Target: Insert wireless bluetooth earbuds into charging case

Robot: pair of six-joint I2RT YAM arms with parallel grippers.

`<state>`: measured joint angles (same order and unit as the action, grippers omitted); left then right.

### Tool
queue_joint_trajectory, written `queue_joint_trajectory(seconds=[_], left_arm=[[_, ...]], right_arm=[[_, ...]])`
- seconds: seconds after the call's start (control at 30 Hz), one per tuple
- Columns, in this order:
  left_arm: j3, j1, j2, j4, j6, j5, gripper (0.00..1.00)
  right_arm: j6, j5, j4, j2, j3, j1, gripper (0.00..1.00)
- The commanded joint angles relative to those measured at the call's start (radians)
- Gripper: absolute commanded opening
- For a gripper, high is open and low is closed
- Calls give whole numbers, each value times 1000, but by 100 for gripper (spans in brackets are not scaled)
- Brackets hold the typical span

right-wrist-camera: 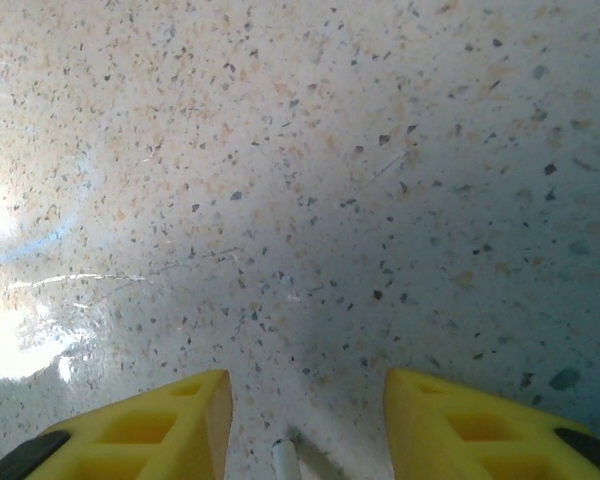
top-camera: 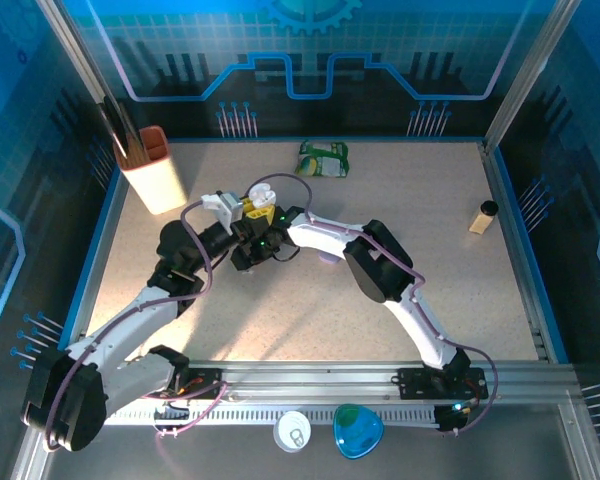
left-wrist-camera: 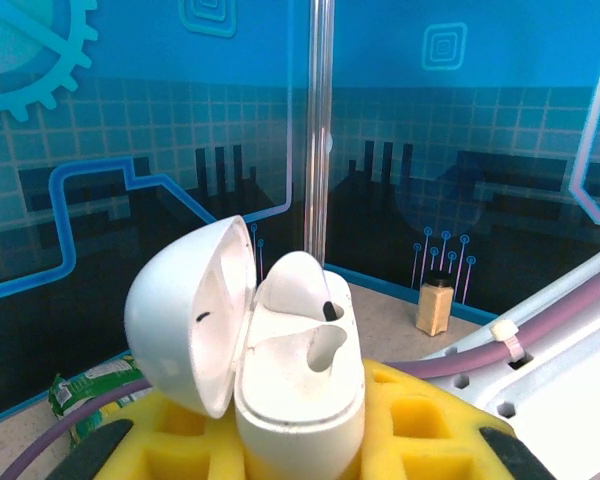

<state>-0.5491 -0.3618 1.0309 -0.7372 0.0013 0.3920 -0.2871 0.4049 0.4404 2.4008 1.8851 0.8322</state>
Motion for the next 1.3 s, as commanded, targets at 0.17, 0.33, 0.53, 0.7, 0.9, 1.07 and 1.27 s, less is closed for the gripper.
queue_joint_trajectory(seconds=[0.17, 0.33, 0.53, 0.7, 0.9, 1.07, 1.27], left_arm=[[-37, 1, 9, -13, 5, 0, 0], [-37, 2, 9, -14, 5, -4, 1], [-37, 1, 9, -14, 8, -5, 0], [-36, 1, 7, -13, 7, -5, 1], [-37, 0, 8, -17, 6, 1, 1], [-23, 0, 0, -51, 2, 11, 1], [-32, 0, 4, -38, -22, 32, 0]], right_arm=[[109, -56, 169, -40, -20, 55, 38], [143, -128, 224, -47, -7, 77, 35], [175, -197, 271, -34, 14, 95, 28], [155, -248, 288, -33, 18, 97, 22], [91, -267, 233, -108, -55, 76, 17], [26, -270, 147, -233, -225, 43, 17], [-49, -285, 35, -409, -514, -17, 17]])
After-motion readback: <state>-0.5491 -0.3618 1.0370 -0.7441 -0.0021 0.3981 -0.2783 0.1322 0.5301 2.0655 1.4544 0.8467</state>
